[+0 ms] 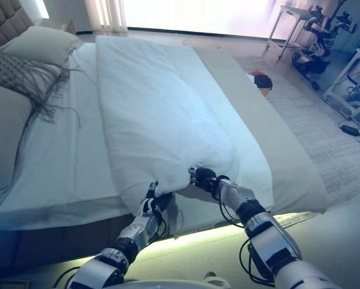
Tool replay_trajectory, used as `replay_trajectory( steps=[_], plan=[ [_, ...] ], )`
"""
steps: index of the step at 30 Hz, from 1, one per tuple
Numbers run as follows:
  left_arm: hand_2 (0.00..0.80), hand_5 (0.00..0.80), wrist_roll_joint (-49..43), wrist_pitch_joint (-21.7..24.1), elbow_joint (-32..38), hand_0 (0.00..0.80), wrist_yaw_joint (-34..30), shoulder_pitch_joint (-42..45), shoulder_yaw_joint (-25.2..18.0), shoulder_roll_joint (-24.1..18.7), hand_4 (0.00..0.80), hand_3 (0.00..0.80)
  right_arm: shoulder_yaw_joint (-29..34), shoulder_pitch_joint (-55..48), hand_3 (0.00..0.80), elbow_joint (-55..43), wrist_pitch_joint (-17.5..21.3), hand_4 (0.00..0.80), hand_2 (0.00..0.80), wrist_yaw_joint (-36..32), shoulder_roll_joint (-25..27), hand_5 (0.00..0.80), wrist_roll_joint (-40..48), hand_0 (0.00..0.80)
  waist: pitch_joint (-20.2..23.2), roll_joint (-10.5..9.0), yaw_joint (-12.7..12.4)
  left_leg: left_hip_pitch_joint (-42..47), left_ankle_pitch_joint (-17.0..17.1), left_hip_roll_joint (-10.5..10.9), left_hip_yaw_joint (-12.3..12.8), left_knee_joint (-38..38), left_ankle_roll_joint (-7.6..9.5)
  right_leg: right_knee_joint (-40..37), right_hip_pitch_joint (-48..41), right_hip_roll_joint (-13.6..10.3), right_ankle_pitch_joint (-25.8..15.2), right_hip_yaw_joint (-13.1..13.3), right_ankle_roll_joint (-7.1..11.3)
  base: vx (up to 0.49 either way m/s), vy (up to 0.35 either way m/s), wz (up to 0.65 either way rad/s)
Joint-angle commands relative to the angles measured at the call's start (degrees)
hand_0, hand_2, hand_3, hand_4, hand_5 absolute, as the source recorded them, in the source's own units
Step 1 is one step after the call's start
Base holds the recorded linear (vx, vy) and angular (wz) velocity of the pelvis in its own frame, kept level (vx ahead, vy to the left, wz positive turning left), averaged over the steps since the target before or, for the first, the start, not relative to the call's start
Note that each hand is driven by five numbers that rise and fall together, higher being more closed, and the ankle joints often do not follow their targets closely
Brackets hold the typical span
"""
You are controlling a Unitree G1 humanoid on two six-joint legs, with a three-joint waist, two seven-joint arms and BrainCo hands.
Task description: Make the bed neatly
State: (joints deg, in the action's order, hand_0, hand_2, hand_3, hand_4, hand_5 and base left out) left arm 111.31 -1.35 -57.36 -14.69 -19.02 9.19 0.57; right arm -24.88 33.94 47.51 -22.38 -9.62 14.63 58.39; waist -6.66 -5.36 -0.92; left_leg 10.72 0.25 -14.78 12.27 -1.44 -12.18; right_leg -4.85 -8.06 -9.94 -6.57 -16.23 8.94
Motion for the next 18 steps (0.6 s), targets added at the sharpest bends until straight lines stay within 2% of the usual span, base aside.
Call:
replay_trajectory(
  steps=[1,6,9,15,18],
  plan=[
    [0.8,0.8,-0.9,1.3,0.8,0.8,-2.3,-2.0,-3.6,-4.2,0.8,0.8,4.0,0.1,0.0,-1.3,-0.1,0.0,0.0,-3.8,5.2,0.0,-2.0,0.0,2.3,-0.7,-1.7,-0.7,2.2,0.7,-1.3,-0.6,2.07,4.2,-1.7,-1.6,4.8,-2.0,0.62,-0.023,0.085,0.0],
    [0.8,0.8,-4.9,1.2,1.1,0.8,-3.0,0.2,-9.1,-7.7,0.8,0.8,4.5,-6.2,0.0,-1.2,-2.0,0.0,0.0,-11.0,7.8,0.0,-7.6,0.0,2.7,0.27,-2.0,-0.6,2.6,1.4,-2.1,-1.6,2.28,4.0,-1.9,-2.4,4.8,-2.7,1.06,-0.049,0.099,0.04],
    [0.8,0.8,-7.0,0.6,1.4,0.8,-4.6,2.0,-12.3,-9.7,0.8,0.8,6.0,-12.8,0.0,0.8,-1.8,0.0,0.0,-16.2,8.5,0.0,-12.1,0.0,3.0,0.94,-2.2,-0.6,2.6,2.0,-2.5,-2.0,2.77,4.2,-2.1,-2.8,5.1,-3.3,1.17,-0.078,0.105,0.07],
    [0.8,0.8,-10.9,0.2,-3.5,0.8,-9.2,4.1,-19.5,-13.0,0.8,0.8,10.8,-22.3,0.0,14.2,2.8,0.0,0.0,-25.7,6.6,0.0,-17.7,0.0,3.4,2.3,-2.5,-0.7,2.4,3.3,-3.3,-2.5,3.74,4.5,-2.2,-3.5,5.3,-3.9,1.36,-0.073,0.115,0.07],
    [0.8,0.8,-13.1,0.2,-6.9,0.8,-10.9,4.5,-23.0,-15.3,0.8,0.8,13.4,-24.4,0.0,19.6,4.7,0.0,0.0,-26.3,5.6,0.0,-17.6,0.0,3.7,2.88,-2.6,-0.8,2.2,3.9,-3.6,-2.5,4.07,4.3,-2.3,-3.9,5.3,-3.9,1.49,-0.051,0.12,0.0]
  ],
)
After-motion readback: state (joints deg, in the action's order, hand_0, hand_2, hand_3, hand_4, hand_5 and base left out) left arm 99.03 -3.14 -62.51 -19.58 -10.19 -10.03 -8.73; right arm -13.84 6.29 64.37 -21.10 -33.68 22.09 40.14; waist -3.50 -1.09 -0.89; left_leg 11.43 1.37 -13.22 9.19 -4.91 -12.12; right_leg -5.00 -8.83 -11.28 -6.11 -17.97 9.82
